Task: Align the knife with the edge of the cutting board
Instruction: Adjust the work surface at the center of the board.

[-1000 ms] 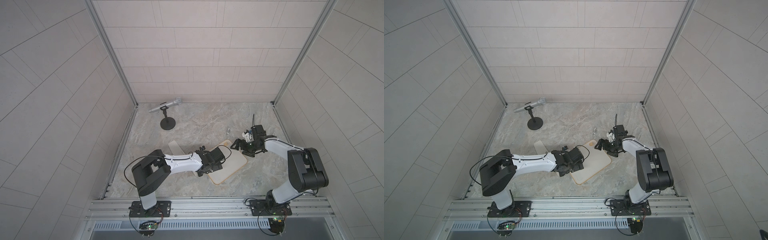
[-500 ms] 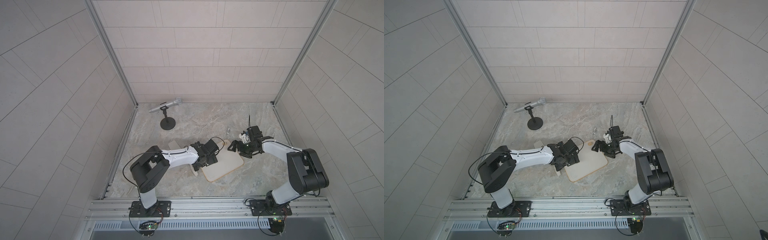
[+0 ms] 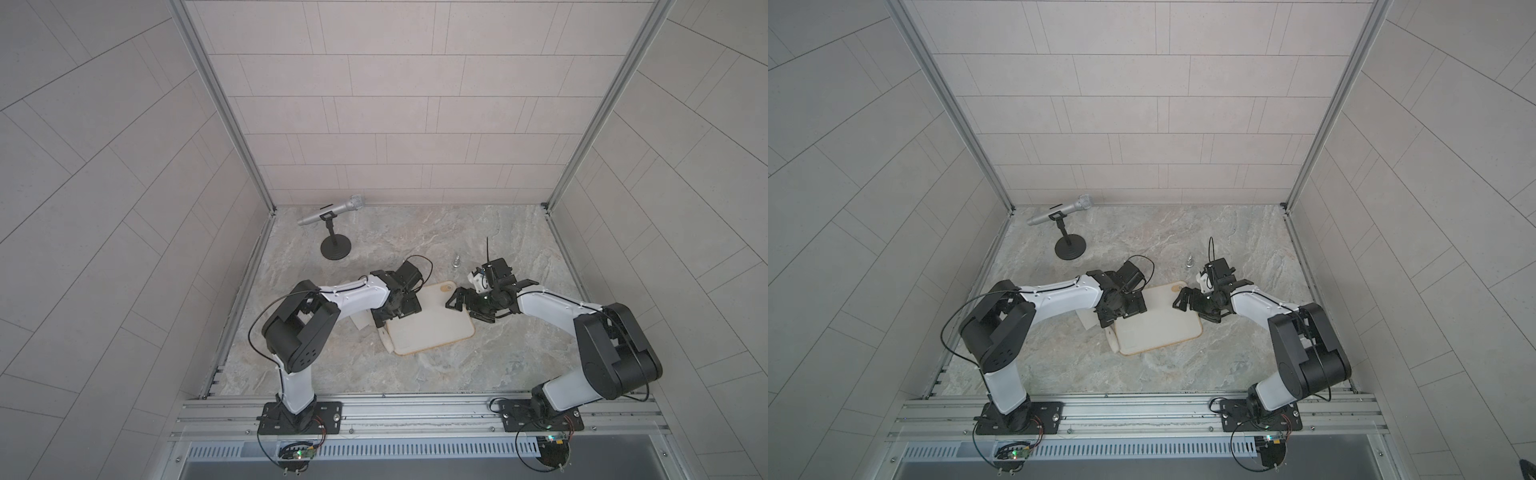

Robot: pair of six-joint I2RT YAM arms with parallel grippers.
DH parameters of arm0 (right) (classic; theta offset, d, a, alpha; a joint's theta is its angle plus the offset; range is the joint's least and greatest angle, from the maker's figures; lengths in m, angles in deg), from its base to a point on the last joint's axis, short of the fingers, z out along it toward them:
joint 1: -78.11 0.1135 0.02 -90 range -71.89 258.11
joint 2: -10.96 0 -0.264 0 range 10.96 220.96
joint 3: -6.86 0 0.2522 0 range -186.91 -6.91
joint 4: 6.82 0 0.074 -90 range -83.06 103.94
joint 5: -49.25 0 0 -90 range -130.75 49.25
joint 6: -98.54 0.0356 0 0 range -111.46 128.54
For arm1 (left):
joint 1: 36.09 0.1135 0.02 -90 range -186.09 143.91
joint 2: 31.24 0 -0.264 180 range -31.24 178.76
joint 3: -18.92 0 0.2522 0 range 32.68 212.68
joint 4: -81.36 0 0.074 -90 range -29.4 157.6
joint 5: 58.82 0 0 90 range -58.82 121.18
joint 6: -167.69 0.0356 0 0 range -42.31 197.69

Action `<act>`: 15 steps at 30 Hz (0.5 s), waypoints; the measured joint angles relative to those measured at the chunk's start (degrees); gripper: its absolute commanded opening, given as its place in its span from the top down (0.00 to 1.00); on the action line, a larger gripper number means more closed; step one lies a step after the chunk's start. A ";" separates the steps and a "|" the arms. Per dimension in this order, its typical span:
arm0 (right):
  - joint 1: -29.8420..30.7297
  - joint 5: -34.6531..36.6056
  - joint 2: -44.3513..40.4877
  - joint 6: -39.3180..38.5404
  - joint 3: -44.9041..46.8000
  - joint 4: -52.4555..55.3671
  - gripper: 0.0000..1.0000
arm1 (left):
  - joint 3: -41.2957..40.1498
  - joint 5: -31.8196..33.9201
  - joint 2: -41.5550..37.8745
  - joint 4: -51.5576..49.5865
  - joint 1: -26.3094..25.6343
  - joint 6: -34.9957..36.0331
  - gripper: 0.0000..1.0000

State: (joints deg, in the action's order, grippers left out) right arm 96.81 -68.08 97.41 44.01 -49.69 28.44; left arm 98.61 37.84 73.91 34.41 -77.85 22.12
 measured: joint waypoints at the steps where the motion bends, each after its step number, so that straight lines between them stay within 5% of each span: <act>1: 0.59 0.24 -0.11 0.28 0.11 -0.22 0.00 | 0.66 -0.04 0.44 -0.74 0.55 0.68 0.00; 15: 6.86 4.24 -0.85 5.75 1.73 -4.37 0.00 | 9.11 0.48 6.75 -7.78 4.79 8.07 0.00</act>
State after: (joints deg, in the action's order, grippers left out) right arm 103.68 -63.84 96.56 49.75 -47.96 24.07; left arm 107.73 38.32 80.66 26.63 -73.06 30.19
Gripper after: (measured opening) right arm 0.999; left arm 0.994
